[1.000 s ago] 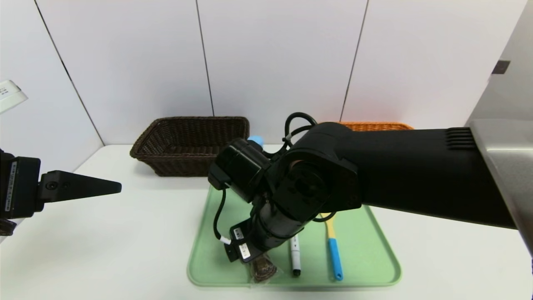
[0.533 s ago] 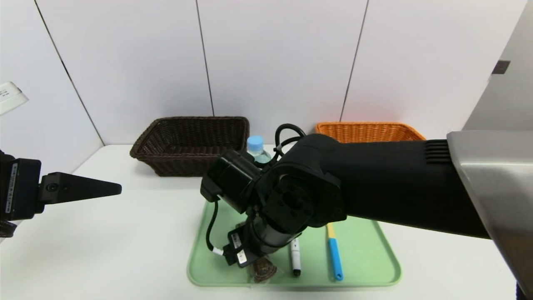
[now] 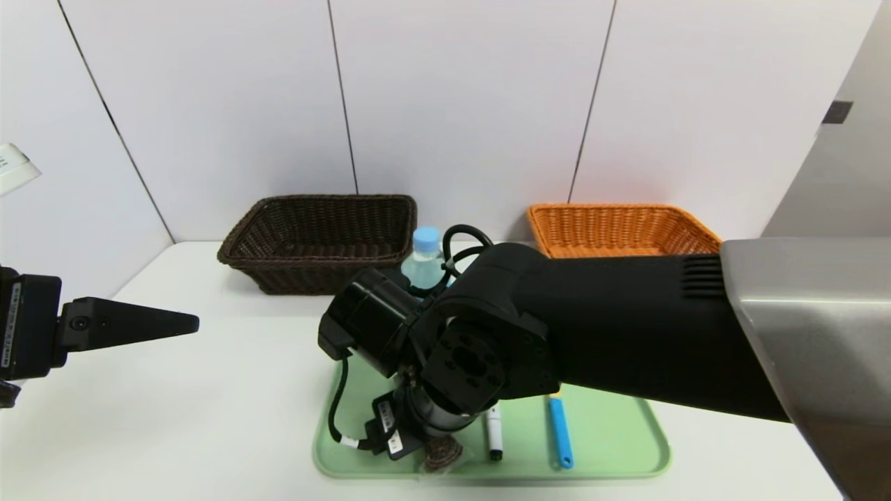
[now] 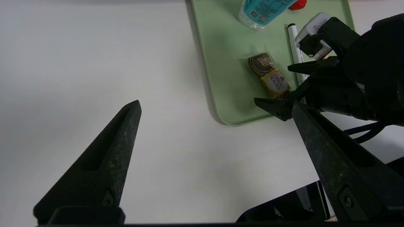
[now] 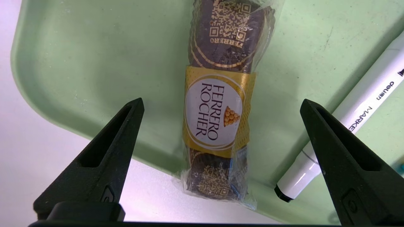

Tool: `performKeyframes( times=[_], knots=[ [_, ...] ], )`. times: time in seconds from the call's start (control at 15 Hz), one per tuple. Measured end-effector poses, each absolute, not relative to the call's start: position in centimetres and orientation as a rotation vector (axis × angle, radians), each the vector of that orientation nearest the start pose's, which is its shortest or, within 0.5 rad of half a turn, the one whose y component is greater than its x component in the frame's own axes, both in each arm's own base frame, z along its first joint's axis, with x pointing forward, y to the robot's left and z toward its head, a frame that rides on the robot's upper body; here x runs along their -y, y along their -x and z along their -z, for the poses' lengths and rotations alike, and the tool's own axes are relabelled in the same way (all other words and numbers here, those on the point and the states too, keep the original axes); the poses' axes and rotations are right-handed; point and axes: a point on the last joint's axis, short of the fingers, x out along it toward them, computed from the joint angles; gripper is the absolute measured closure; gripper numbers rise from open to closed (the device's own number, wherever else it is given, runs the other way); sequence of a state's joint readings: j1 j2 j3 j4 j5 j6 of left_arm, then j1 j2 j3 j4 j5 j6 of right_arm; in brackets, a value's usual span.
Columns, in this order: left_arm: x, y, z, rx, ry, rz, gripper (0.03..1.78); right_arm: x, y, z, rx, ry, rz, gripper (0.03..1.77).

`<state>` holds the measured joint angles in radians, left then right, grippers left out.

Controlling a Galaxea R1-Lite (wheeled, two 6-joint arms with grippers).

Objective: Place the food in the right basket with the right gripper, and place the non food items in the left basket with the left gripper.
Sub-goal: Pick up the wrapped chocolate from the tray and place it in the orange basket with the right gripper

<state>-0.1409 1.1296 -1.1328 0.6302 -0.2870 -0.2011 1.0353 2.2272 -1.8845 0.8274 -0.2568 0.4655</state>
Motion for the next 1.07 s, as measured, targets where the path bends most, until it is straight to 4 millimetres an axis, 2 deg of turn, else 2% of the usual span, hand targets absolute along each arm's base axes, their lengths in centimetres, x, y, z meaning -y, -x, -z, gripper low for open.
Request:
performKeyframes(
  times=[0.2,0.4,0.67,0.73,0.8,1.07],
  knots=[
    [2.4,-12.3,-28.6,-0.669,0.237,0.350,0.12,-35.6,-21.6,-15.4,-1.040,0.300,-0.440,0.09],
    [2.3,-12.0,-28.6,-0.664,0.237,0.351,0.12,-35.9,-21.3,-15.0,-1.045,0.315,-0.443,0.60],
    [2.3,-11.6,-28.7,-0.656,0.237,0.352,0.12,-35.9,-21.2,-14.9,-1.047,0.320,-0.441,1.04],
    [2.3,-11.5,-28.6,-0.660,0.236,0.351,0.12,-35.9,-21.2,-14.9,-1.048,0.320,-0.440,1.41],
    [2.3,-11.4,-28.6,-0.662,0.236,0.350,0.12,-35.9,-21.2,-14.9,-1.048,0.318,-0.441,1.64],
    [2.2,-10.9,-28.3,-0.670,0.237,0.349,0.12,-35.6,-21.1,-15.3,-1.046,0.317,-0.443,1.62]
  ],
)
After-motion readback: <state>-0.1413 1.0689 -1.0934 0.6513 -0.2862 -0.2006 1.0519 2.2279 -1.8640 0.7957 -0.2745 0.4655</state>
